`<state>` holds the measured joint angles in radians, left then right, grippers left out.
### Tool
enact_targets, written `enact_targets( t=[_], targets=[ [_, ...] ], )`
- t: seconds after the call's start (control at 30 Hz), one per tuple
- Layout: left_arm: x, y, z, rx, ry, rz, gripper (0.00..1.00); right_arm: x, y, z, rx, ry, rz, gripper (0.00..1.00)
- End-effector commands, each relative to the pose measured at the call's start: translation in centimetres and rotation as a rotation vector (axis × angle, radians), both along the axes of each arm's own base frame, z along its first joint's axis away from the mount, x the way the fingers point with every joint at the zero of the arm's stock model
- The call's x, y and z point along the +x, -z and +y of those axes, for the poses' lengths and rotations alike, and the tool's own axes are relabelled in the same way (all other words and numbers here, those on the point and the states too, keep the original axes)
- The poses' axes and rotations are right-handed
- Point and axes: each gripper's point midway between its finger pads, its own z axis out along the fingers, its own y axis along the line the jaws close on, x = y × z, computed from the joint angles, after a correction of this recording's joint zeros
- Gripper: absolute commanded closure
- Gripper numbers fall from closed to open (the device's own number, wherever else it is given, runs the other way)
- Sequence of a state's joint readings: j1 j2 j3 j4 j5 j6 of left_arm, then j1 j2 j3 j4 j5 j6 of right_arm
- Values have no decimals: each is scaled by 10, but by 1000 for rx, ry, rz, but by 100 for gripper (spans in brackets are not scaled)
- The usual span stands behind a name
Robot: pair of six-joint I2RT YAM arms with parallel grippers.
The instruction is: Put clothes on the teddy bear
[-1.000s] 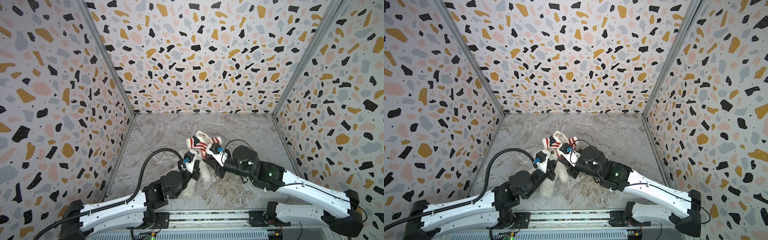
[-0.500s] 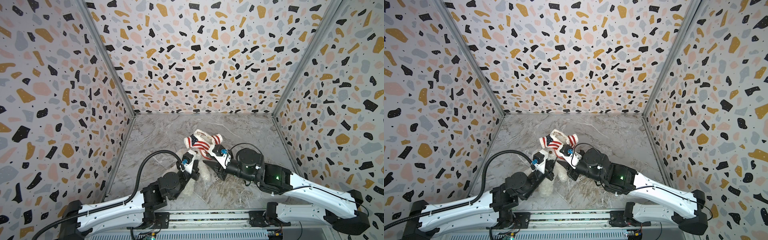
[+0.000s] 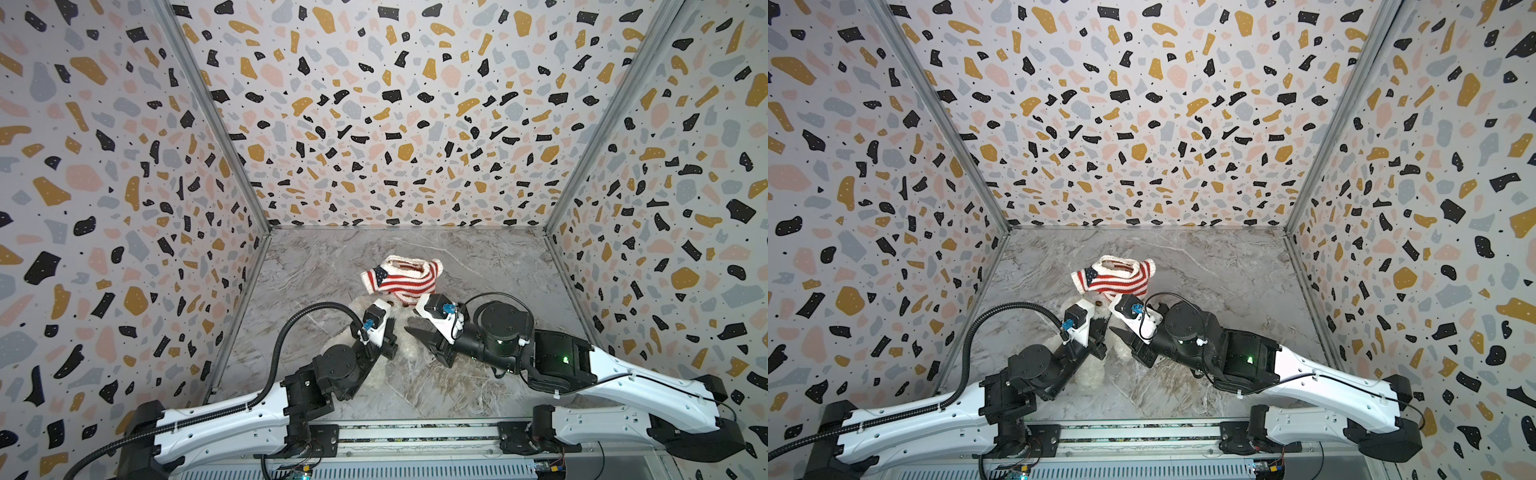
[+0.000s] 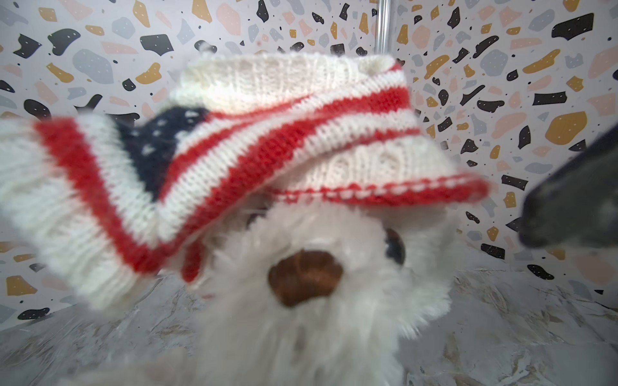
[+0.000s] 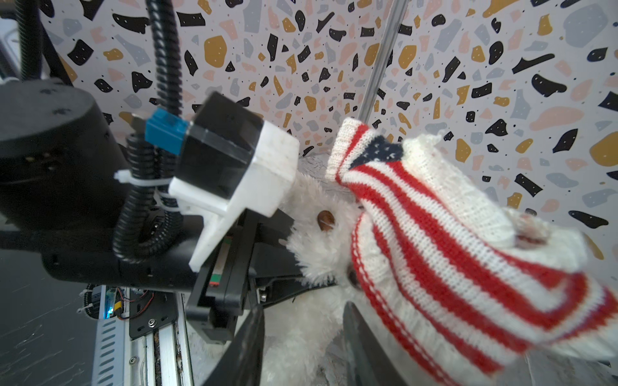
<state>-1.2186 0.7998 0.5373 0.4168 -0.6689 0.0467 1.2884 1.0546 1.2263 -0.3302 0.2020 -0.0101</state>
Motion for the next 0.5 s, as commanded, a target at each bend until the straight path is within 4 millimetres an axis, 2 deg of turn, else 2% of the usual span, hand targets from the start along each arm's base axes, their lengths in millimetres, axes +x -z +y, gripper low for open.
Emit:
enact_targets(
  t=[0.0, 0.13, 0.23, 0.37, 0.47],
  targets=[
    [2, -10, 12, -26, -52, -52, 100, 2, -30, -4, 23, 22, -19, 59],
    [5, -7, 15, -6, -84, -69, 100, 6, -59, -6, 31, 47, -19, 58],
    [5, -6, 15, -5, -88, -80, 100, 24, -81, -14, 21, 144, -30, 57],
    [5, -1, 11, 19, -79, -83, 100, 69, -100, -24, 9, 199, 52, 56],
    [5, 3, 10, 34, -76, -81, 100, 98, -96, -21, -68, 215, 93, 60]
  ],
)
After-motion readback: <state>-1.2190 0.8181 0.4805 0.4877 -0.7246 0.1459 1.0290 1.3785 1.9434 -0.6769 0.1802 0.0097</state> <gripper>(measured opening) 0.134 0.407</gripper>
